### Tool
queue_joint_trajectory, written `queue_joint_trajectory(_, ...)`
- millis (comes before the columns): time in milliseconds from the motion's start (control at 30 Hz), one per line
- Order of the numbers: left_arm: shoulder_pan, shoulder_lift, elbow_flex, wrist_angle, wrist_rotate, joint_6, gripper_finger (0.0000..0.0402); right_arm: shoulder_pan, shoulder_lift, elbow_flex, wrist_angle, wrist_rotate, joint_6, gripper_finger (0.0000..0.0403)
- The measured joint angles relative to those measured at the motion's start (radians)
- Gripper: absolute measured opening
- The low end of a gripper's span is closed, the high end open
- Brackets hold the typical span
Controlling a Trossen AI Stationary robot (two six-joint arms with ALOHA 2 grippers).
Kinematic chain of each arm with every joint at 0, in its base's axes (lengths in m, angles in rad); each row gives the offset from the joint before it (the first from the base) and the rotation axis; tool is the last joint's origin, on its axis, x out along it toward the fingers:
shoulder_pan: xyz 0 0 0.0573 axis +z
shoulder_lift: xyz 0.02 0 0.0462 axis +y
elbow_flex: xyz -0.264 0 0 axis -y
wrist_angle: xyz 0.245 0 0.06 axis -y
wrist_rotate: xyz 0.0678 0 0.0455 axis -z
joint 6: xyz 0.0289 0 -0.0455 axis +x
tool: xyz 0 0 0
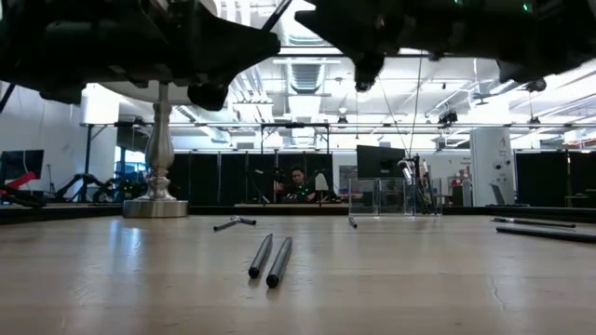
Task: Put items in baskets/containers
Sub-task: Put the foundation brush into the transparent organizer
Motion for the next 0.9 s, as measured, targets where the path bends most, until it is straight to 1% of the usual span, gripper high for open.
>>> queue_joint_trajectory(67, 0.0, 0.0, 0.001, 0.001, 0.002, 0.0, 0.0016, 0.0, 0.0, 0.027, -0.006, -0.001, -0.02, 0.0158)
queue_joint_trajectory(133, 0.001, 0.0, 0.001, 0.001, 0.002, 0.0, 0.0016, -0.001, 0.0, 0.047, -0.018, -0.03, -0.045, 0.0162)
queue_joint_trajectory(233, 0.001, 0.0, 0.001, 0.002, 0.006, 0.0, 0.0016, -0.001, 0.0, 0.078, -0.062, -0.045, -0.055, 0.0155)
queue_joint_trajectory(367, 0.001, 0.0, 0.001, 0.001, 0.007, 0.001, 0.0016, -0.001, 0.0, 0.102, -0.113, -0.038, -0.06, 0.0116)
queue_joint_trajectory(533, 0.0, 0.0, 0.001, 0.002, 0.011, 0.001, 0.0017, -0.002, 0.0, 0.105, -0.113, -0.035, -0.085, 0.0044)
queue_joint_trajectory(600, 0.0, 0.0, 0.001, 0.002, 0.01, -0.002, 0.0025, -0.002, 0.0, 0.105, -0.112, -0.036, -0.087, 0.0022)
queue_joint_trajectory(700, 0.0, 0.0, 0.001, 0.002, 0.001, -0.026, 0.0048, -0.002, 0.0, 0.103, -0.112, -0.037, -0.089, 0.002)
queue_joint_trajectory(800, -0.001, -0.005, 0.001, 0.001, -0.05, -0.033, 0.0069, -0.004, -0.007, 0.101, -0.114, -0.035, -0.096, 0.002)
queue_joint_trajectory(900, -0.001, -0.033, -0.002, -0.049, -0.084, -0.029, 0.0088, -0.006, -0.042, 0.098, -0.179, -0.019, -0.106, 0.002)
